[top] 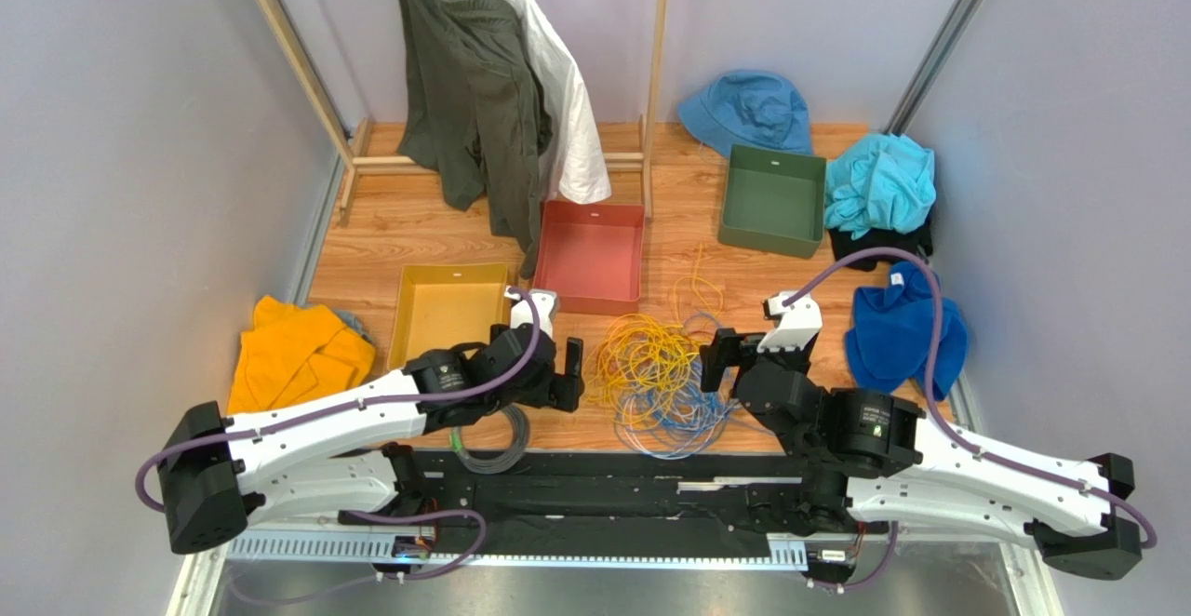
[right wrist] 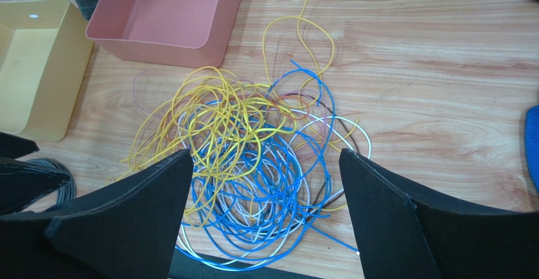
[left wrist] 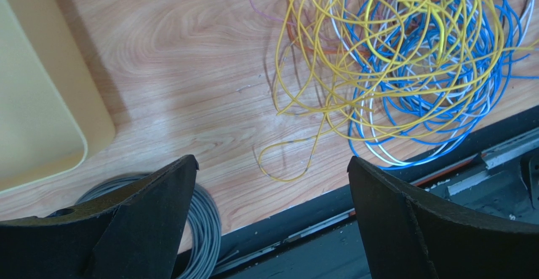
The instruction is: Untangle the cables
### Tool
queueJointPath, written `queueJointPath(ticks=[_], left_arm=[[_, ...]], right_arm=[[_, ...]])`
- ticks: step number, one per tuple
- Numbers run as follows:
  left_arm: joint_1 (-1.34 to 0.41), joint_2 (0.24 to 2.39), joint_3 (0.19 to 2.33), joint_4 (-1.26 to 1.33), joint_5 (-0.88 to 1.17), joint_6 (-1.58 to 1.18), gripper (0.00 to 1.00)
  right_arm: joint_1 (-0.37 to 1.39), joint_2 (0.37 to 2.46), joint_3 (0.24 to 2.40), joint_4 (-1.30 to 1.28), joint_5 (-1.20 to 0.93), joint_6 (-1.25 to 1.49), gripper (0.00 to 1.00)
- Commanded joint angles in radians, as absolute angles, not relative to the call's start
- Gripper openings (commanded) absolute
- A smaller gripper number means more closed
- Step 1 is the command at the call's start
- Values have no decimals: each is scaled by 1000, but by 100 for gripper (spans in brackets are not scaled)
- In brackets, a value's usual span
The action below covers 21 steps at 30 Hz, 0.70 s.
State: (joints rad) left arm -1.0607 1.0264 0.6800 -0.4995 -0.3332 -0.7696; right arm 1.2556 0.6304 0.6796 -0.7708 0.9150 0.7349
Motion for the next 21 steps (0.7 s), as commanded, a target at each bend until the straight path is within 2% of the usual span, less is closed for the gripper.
queueJointPath(ticks=[1, 5, 7, 12, 16, 18, 21], left_arm=[[-1066, 982, 598, -352, -256, -738, 99], [-1066, 998, 525, -253, -241, -755, 96], [-1065, 1046, 526, -241, -244, -750, 92], [-1066, 1147, 535, -193, -255, -755, 90], [-1066, 1218, 543, -127, -247, -747, 83], [-1066, 1267, 554, -114, -235, -742, 76], [-1066, 1278, 566, -101, -225, -738, 30]], right_arm=[[1259, 614, 655, -707, 930, 756, 88], [1259, 612, 644, -730, 943, 769, 86], [1259, 617, 643, -729, 928, 764, 86], [1259, 640, 634, -719, 893, 772, 86], [1259, 657, 626, -724, 879, 790, 84], [1261, 652, 620, -727, 877, 796, 84], [1259, 643, 615, -733, 879, 798, 83]])
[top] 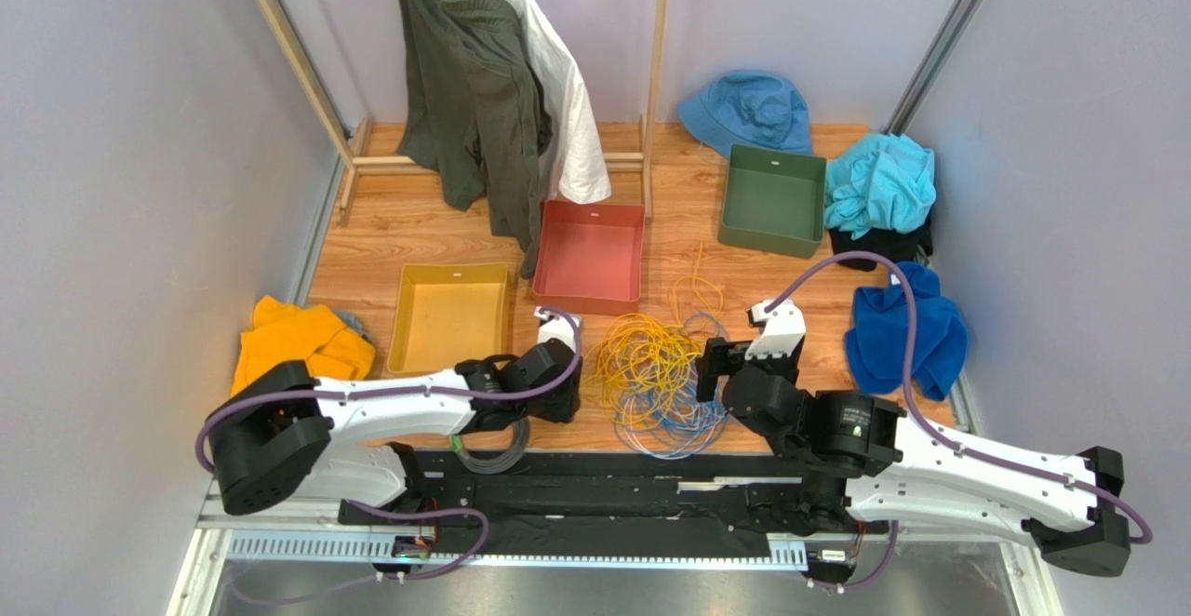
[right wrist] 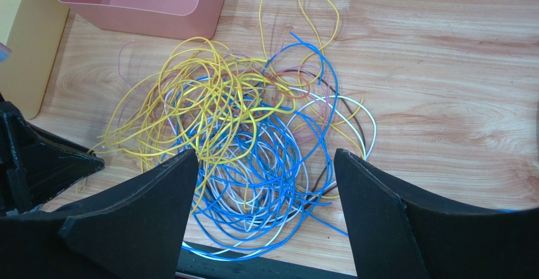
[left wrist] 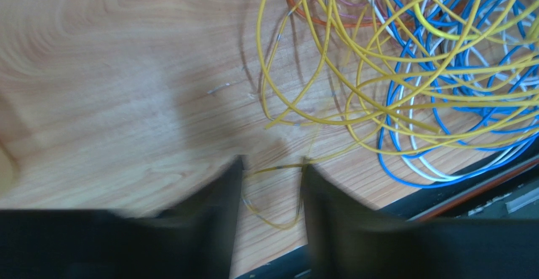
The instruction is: Untangle the cables
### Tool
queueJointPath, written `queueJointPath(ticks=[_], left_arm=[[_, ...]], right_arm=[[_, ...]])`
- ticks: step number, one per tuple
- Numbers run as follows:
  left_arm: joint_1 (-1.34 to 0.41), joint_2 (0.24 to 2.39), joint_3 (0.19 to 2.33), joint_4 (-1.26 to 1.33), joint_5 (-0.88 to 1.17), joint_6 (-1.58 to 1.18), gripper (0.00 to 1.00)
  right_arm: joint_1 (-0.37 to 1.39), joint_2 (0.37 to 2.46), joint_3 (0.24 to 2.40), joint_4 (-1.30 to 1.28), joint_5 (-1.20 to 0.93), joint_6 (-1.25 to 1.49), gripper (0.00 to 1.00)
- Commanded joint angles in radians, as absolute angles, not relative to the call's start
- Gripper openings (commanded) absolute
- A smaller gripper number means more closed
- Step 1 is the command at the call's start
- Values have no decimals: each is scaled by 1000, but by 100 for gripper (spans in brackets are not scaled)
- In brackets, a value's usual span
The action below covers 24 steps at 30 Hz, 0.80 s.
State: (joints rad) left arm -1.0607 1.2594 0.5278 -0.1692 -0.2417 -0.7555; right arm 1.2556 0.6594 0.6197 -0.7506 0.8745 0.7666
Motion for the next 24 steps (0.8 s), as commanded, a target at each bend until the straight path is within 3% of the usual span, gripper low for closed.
queueJointPath(ticks=[1, 9, 24], left_arm=[[-1066, 1260, 572, -136, -233, -744, 0], [-1109, 763, 682, -441, -380, -643, 0], [-1109, 880, 1245, -686, -333, -427, 0]], right_arm=[[1261, 641, 615, -738, 879, 799, 83], [1259, 606, 583, -690, 844, 767, 84], [1259, 644, 566, -347, 651, 526, 83]])
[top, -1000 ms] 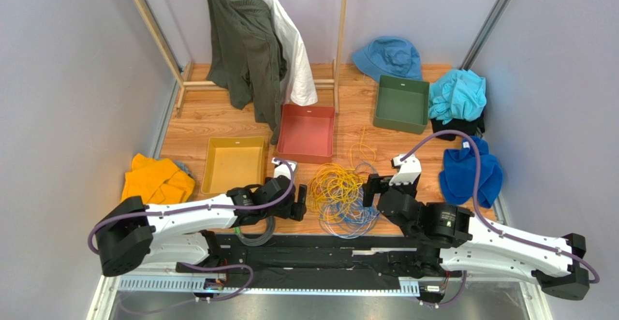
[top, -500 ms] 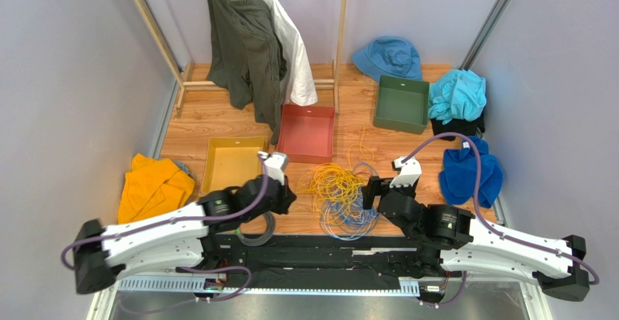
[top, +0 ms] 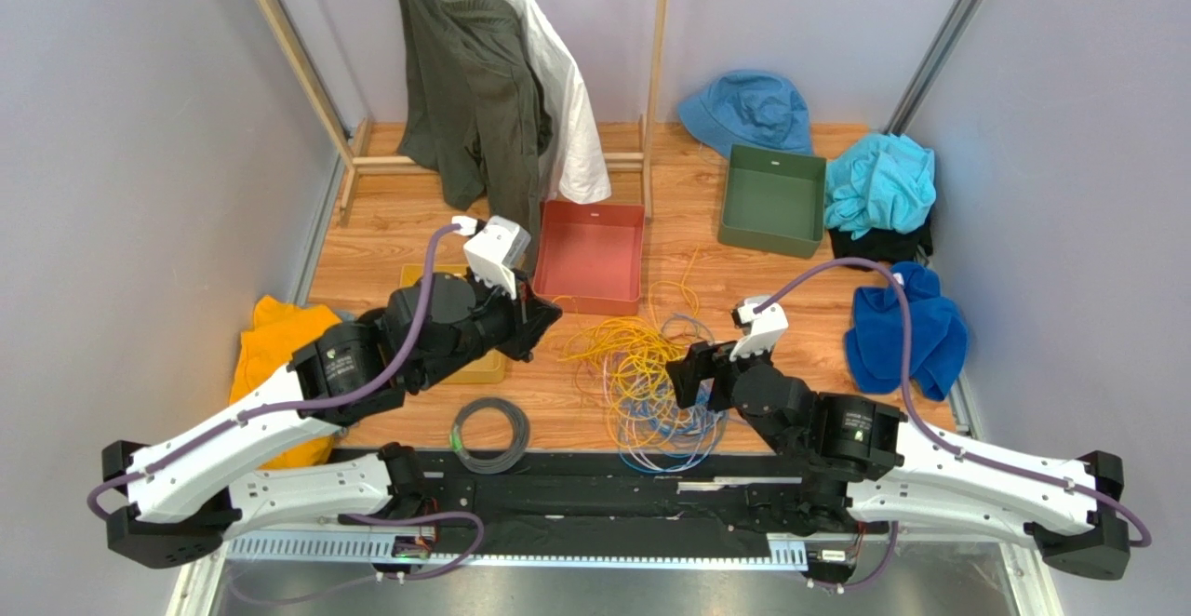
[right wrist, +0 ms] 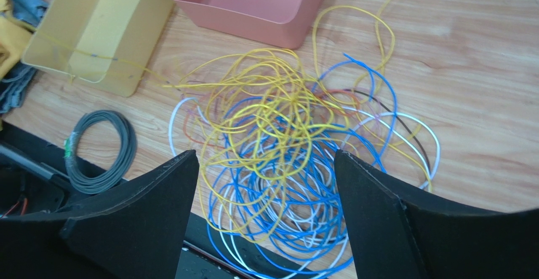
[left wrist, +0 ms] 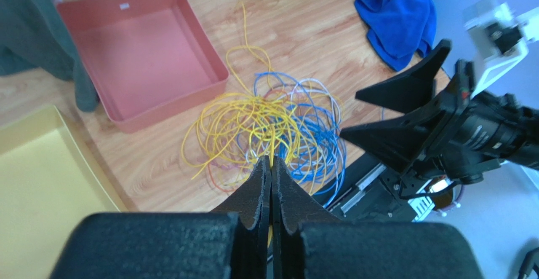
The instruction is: Untangle the cables
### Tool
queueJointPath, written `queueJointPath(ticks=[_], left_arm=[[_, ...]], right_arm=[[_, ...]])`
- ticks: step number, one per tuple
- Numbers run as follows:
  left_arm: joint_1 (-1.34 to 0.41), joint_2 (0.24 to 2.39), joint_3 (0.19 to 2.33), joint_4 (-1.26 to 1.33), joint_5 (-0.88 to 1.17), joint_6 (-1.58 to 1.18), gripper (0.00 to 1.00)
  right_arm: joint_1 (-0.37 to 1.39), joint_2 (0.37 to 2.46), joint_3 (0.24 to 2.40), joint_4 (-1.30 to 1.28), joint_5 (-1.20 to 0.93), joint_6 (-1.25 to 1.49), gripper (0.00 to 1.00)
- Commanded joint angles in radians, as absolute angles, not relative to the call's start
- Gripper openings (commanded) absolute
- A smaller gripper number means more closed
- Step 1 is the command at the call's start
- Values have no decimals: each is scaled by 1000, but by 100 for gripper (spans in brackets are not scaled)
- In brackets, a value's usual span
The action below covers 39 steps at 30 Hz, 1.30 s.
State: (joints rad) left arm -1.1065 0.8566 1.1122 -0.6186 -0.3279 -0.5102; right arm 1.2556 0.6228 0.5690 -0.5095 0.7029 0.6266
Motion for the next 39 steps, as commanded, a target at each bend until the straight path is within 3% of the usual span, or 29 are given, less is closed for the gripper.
queueJointPath(ticks=[1, 11, 19, 28, 33, 39], left_arm=[[-1109, 891, 1262, -693, -334, -414, 0], [-1109, 969, 1463, -756, -334, -368, 0], [-1109, 1055, 1704, -839, -362, -302, 0], [-1108, 1173, 2069, -949, -407, -218, 0], [-1109, 1230, 2227, -976, -387, -209, 0], [-1109, 1266, 2260, -991, -365, -216, 0]], right_arm=[[1259, 655, 565, -283, 619, 505, 83], [1252, 1018, 638, -43, 632, 368, 82], [1233, 1075, 638, 77, 647, 388, 79], [1235, 848, 517, 23, 598, 456, 86], [1235, 911, 497, 73, 588, 442, 86], [1187, 1168, 482, 306, 552, 382, 83]])
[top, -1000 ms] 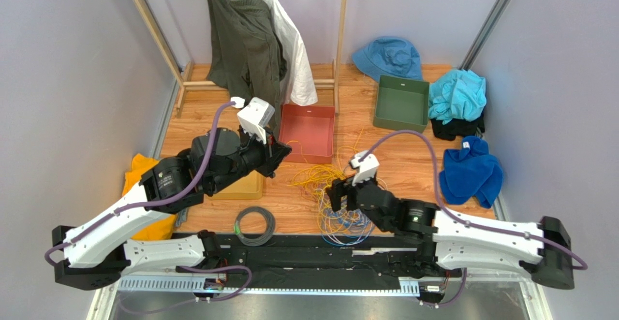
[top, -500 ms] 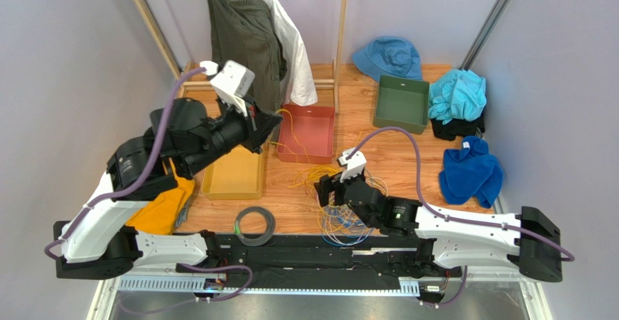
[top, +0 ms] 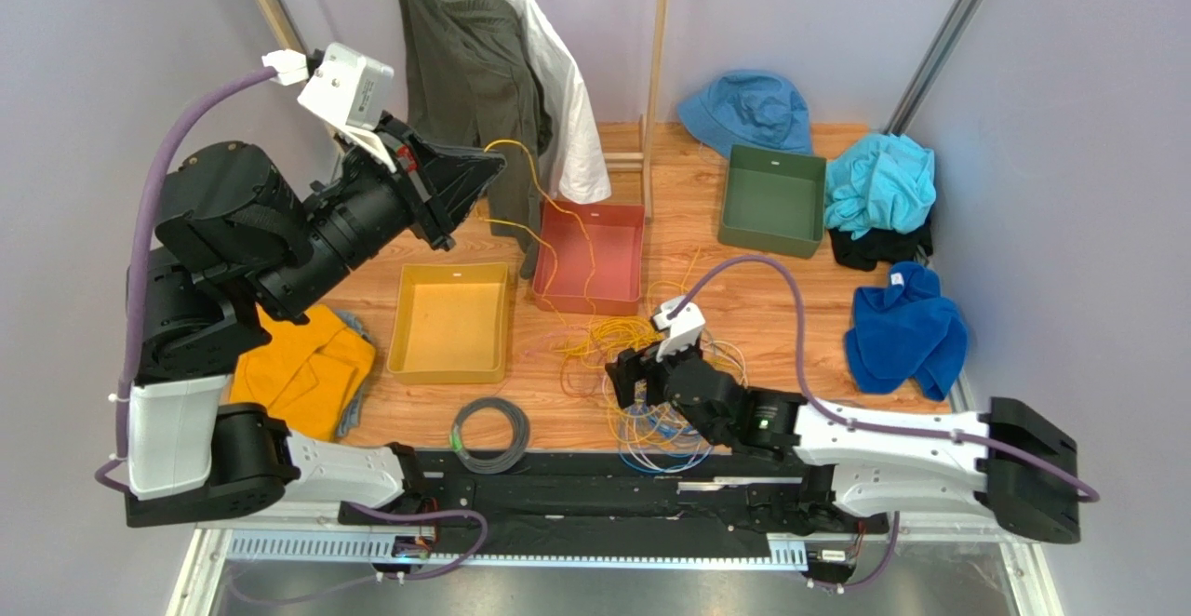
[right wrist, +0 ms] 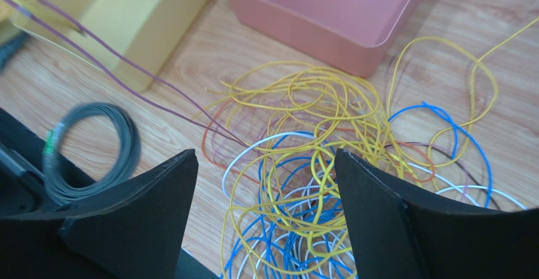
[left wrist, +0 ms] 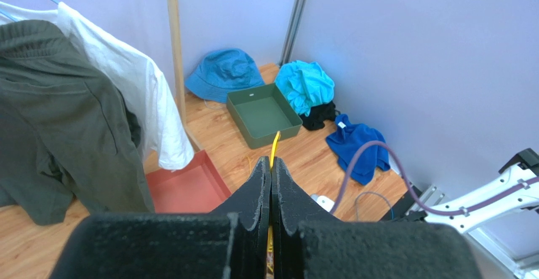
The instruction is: Untangle the cables
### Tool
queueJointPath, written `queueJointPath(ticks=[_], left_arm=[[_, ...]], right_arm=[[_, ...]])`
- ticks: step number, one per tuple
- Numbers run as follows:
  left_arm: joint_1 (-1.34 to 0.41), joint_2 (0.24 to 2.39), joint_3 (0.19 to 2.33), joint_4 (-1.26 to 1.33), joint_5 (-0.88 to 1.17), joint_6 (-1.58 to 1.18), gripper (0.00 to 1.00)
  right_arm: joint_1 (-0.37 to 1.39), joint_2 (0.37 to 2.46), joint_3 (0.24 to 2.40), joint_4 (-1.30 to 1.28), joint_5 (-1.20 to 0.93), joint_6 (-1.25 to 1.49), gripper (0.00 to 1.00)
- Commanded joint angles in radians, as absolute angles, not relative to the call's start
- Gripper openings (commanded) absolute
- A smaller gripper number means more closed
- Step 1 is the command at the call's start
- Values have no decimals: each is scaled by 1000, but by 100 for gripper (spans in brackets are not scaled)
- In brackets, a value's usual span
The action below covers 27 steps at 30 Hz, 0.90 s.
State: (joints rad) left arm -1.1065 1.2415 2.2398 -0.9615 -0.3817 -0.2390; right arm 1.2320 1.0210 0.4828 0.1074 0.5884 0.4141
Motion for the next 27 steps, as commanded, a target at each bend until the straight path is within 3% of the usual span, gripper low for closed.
queueJointPath(ticks=[1, 5, 10, 11, 12, 14, 15, 16, 17, 20, 27], left_arm=[[-1109, 1270, 2261, -989, -365, -216, 0], [-1109, 1290, 2325, -1006, -379, -207, 0], [-1109, 1287, 2353, -1022, -417, -187, 0], [-1108, 1284, 2339, -1022, -423, -186, 0], [-1108, 1281, 2329, -1023, -429, -183, 0], [-1109, 1266, 2287, -1009, -439, -183, 0], [-1109, 1262, 2274, -1005, -439, -183, 0], [-1108, 1256, 2264, -1002, -439, -184, 0], [-1108, 1256, 2249, -996, -442, -184, 0], [-1108, 1265, 2246, -991, -440, -184, 0], [-1108, 1287, 2266, -1003, -433, -189, 0]], right_arm=[[1168, 1263, 498, 302, 534, 397, 80], [1131, 1362, 565, 244, 568, 486, 36], [1131, 1225, 517, 170, 624, 549, 19], [1131, 1188, 500, 158, 633, 560, 6], [1131, 1151, 468, 131, 640, 567, 0], [1132, 1033, 428, 117, 634, 569, 1], [1132, 993, 411, 144, 605, 555, 7], [1132, 927, 375, 161, 519, 516, 19], [1135, 901, 364, 172, 488, 508, 46], [1155, 865, 354, 199, 423, 477, 62], [1200, 1002, 315, 498, 397, 422, 63]])
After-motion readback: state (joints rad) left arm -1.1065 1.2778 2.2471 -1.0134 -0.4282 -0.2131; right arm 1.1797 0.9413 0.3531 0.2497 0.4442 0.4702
